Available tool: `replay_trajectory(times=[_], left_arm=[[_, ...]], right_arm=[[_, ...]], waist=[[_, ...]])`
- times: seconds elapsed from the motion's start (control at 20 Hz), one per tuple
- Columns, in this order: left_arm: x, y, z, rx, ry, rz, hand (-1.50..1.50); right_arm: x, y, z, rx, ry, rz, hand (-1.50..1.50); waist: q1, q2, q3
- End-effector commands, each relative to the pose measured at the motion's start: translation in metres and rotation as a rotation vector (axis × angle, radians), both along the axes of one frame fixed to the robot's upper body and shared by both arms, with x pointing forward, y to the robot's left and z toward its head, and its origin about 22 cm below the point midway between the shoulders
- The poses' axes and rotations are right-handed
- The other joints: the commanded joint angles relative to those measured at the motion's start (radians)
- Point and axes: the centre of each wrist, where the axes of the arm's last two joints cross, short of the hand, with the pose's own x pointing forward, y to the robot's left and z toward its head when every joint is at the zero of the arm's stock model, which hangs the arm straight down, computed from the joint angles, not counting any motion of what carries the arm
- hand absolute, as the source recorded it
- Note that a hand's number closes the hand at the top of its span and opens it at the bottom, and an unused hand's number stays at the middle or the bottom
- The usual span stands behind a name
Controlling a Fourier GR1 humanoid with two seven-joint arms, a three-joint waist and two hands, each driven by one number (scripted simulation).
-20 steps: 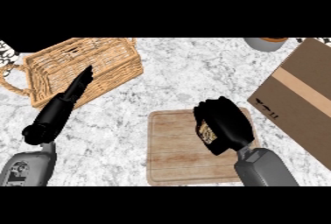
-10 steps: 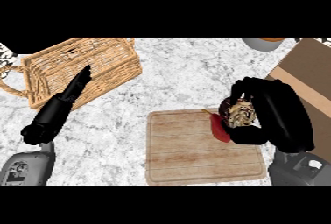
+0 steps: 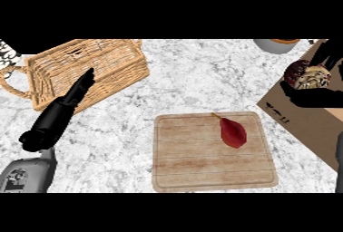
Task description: Pick the cupcake from the cutting board and place it in the cardboard box
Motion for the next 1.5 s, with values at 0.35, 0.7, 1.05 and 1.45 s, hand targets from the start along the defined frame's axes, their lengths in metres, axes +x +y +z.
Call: replay_trajectory(times=[0.35,0.7,1.05,1.45], left_arm=[[0.003,0.001,0.004,-0.001,-0.003,-0.021,0.0],[0.008,0.006,0.007,-0.007,-0.006,-0.007,0.0],[0.006,-0.007,0.007,-0.021,-0.004,-0.027,0.0],[0.004,-0.015,-0.003,-0.01,-0.002,-0.02,0.0]], right_arm=[[0.042,-0.121,-0.001,-0.09,0.269,-0.134,1.5],[0.04,-0.176,-0.025,-0.066,0.509,-0.059,1.5],[0.042,-0.21,-0.027,-0.09,0.75,0.023,-1.5],[0.047,-0.212,-0.046,0.185,0.368,0.245,-1.5]], waist=[[0.02,0.007,0.001],[0.012,0.006,0.001],[0.022,0.007,0.001],[0.015,0.004,0.003]])
